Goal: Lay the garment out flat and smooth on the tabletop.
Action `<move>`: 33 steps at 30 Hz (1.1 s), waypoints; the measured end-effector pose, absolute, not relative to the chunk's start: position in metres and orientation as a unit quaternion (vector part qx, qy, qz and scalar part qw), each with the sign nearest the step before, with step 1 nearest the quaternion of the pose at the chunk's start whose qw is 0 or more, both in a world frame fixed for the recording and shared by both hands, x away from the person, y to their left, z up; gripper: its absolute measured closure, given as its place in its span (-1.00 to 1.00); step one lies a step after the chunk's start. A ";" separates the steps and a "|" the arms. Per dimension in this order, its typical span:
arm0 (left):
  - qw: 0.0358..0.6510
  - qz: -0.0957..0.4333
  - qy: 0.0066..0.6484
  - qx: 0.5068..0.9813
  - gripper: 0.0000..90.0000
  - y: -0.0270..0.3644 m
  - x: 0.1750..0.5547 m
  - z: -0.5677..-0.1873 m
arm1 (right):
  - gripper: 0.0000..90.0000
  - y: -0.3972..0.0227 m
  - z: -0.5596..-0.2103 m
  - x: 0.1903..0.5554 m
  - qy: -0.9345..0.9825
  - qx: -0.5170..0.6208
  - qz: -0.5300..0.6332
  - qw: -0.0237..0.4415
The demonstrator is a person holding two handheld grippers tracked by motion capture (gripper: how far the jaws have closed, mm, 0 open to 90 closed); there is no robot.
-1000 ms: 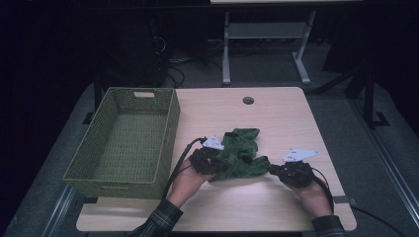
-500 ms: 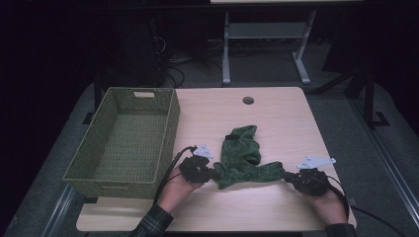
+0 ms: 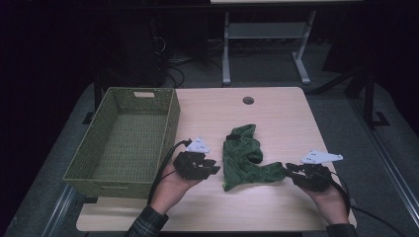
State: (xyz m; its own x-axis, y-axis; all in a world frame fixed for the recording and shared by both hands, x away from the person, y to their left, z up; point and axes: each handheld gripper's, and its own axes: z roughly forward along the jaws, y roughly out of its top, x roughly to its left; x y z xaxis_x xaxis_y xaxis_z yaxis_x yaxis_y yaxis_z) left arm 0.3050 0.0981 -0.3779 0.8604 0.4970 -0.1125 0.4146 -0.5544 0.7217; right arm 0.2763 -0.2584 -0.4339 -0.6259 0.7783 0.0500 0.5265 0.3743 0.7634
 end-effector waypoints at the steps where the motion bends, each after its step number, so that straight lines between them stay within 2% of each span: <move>1: 0.394 0.054 0.253 0.882 0.58 0.093 0.307 -0.376 | 0.68 -0.254 -0.434 0.278 0.816 0.398 0.389 0.158; 8: 0.404 0.032 0.222 0.887 0.80 0.045 0.323 -0.377 | 0.81 -0.239 -0.443 0.289 0.829 0.387 0.376 0.146; 12: 0.385 0.005 0.209 0.899 0.97 0.016 0.329 -0.394 | 0.93 -0.239 -0.451 0.292 0.833 0.394 0.363 0.137; 15: 0.355 0.006 0.202 0.913 0.99 0.005 0.329 -0.409 | 0.93 -0.242 -0.456 0.293 0.834 0.398 0.358 0.132; 18: 0.338 0.012 0.213 0.917 0.99 0.011 0.330 -0.418 | 0.93 -0.244 -0.458 0.294 0.836 0.398 0.355 0.127; 25: 0.318 0.022 0.239 0.917 0.99 0.050 0.329 -0.420 | 0.93 -0.241 -0.462 0.295 0.845 0.394 0.338 0.124; 33: 0.330 0.007 0.259 0.908 0.99 0.083 0.309 -0.424 | 0.92 -0.239 -0.462 0.293 0.852 0.388 0.330 0.122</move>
